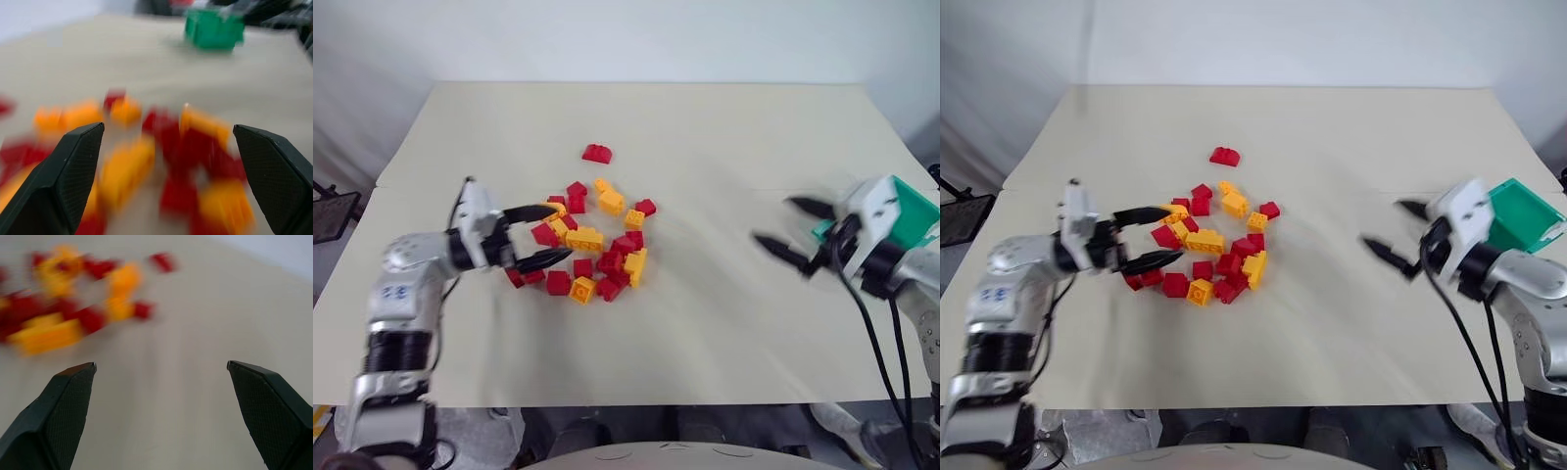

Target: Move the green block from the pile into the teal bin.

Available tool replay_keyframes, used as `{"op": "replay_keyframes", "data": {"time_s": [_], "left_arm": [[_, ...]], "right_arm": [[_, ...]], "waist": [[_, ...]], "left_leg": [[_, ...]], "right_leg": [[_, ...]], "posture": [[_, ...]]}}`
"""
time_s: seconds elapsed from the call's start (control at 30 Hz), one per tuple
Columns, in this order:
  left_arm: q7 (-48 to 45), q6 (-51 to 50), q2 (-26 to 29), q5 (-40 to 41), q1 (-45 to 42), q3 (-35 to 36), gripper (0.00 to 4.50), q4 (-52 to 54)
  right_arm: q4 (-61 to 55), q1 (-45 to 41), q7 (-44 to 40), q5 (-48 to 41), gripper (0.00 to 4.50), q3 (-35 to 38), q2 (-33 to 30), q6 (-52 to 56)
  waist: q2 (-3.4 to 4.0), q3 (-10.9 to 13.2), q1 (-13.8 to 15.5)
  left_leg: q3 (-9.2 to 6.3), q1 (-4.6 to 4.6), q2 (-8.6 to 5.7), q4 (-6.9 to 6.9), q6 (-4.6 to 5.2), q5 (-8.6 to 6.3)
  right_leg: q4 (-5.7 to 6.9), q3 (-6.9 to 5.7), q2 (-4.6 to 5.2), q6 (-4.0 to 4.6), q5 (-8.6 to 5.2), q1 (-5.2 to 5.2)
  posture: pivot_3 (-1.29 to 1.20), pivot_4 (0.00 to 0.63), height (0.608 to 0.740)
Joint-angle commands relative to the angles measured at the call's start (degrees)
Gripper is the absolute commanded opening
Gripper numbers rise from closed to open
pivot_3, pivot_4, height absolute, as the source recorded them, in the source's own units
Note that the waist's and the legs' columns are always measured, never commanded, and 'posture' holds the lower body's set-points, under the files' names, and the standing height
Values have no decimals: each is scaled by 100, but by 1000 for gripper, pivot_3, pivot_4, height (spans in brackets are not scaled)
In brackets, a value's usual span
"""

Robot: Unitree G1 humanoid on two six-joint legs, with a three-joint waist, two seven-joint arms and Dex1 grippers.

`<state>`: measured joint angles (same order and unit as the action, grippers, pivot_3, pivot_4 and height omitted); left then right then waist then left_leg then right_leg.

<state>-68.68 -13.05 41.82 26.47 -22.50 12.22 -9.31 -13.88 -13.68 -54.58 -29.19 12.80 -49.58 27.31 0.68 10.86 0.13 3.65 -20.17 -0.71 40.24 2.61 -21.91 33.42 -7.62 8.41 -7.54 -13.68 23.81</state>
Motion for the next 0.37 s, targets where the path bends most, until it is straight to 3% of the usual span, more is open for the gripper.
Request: {"op": "replay_keyframes", "data": {"time_s": [0.03,0.17,0.37], "left_arm": [[-107,142,389,34,505,439,4500,137],[37,163,581,140,1032,870,4500,254],[316,315,464,136,1600,1176,4500,658]], "right_arm": [[777,-367,-678,415,4483,-313,-235,-745],[1675,-853,-1052,733,4483,-623,-162,-1342],[1965,-1128,-917,847,4483,-750,151,-1442]], "waist": [[-2,2,8],[0,3,-14],[3,5,-24]], "left_leg": [[-3,-1,-4,3,3,-1],[-8,-1,-4,1,1,-4],[-12,-2,-1,0,-5,-7]], "right_leg": [[1,0,6,-1,0,-1],[-1,-3,9,0,0,2],[-1,-11,8,4,-2,2]], "posture": [[0,150,740],[0,150,740],[0,150,740]]}}
